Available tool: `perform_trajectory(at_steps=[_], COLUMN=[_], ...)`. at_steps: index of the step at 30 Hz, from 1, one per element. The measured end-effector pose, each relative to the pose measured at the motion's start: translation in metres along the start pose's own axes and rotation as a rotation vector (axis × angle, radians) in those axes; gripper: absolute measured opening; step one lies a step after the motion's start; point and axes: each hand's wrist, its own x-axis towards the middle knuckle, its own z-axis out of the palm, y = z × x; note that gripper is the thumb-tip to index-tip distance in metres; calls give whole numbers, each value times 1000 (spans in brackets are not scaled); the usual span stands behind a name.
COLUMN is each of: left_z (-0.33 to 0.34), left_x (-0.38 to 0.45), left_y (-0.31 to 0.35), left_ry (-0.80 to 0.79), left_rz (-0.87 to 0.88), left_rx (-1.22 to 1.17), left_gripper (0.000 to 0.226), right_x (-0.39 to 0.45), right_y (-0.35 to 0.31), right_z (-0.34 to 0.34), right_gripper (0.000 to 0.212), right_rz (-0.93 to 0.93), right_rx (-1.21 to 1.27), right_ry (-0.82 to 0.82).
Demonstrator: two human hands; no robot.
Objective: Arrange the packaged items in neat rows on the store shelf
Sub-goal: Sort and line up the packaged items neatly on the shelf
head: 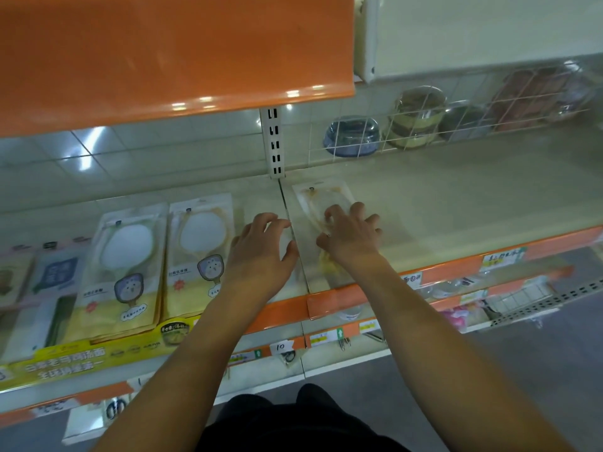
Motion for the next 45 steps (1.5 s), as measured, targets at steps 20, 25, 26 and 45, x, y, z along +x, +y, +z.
perform_trajectory(at_steps=[20,25,26,45], left_z=[-23,-40,-44,-96], left_x=[-46,-57,-61,-82], left_y=[-45,-75,-83,-220], left_ry=[170,190,191,128], left_rz=[-73,-99,-98,-22], left_rx=[105,86,84,37], left_gripper=[38,40,38,46], right_x=[-51,-66,-68,-108], right_y=[-65,-106,-115,-226], right_z=[28,38,40,88], right_gripper=[30,30,31,36], right_rz=[-304,-357,-359,-156], right_rx=[179,191,197,92], right_ry=[216,259,252,354])
